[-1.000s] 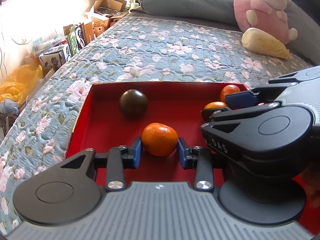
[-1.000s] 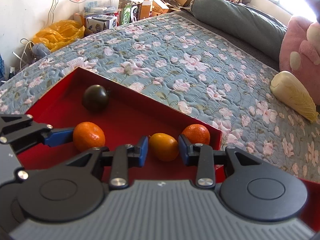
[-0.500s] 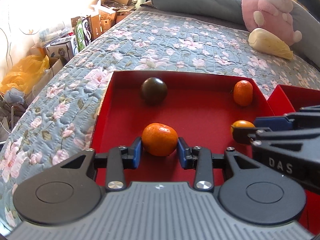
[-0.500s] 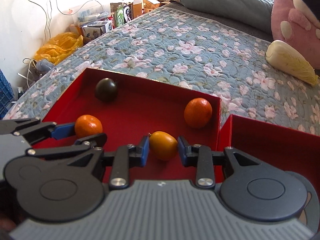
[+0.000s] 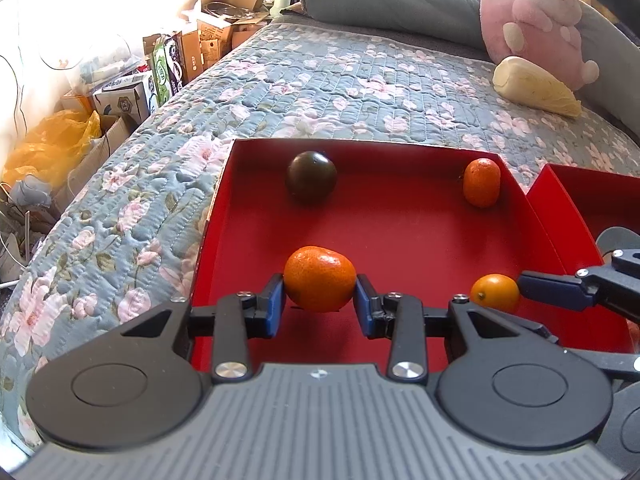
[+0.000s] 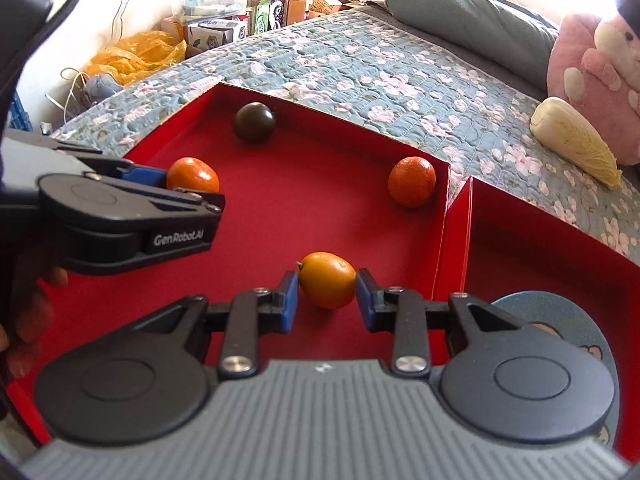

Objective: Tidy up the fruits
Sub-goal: 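Carry the yellow-orange fruit and tangerine toward the blue plate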

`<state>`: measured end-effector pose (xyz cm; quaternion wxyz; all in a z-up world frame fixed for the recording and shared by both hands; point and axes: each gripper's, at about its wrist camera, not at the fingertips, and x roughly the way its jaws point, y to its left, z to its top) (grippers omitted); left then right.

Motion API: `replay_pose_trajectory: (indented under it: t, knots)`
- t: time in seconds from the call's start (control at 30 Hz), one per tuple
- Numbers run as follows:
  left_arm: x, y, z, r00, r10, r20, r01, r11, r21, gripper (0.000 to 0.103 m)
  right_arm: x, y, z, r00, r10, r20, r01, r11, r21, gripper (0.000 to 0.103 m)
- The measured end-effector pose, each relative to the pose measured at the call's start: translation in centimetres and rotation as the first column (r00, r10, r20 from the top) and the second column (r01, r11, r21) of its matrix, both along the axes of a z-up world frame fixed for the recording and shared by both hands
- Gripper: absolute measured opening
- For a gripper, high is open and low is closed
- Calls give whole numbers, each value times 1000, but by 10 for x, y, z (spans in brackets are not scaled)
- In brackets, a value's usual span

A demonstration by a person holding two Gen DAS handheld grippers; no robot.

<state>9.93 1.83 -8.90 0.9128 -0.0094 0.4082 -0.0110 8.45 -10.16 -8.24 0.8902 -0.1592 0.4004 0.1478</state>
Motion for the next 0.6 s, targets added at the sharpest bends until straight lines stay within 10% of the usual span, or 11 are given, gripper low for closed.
replay_pose_trajectory:
  t: [0.37,0.6]
  knots:
    - [0,5,3,1000,11,14,-11,1000,-17,42,17,17,-4,995,72,67,-65,993,-96,35]
    - [-5,4,10,1000,11,29,-10,1000,-14,42,8,1,4,999,9,41,-11,999,40,35]
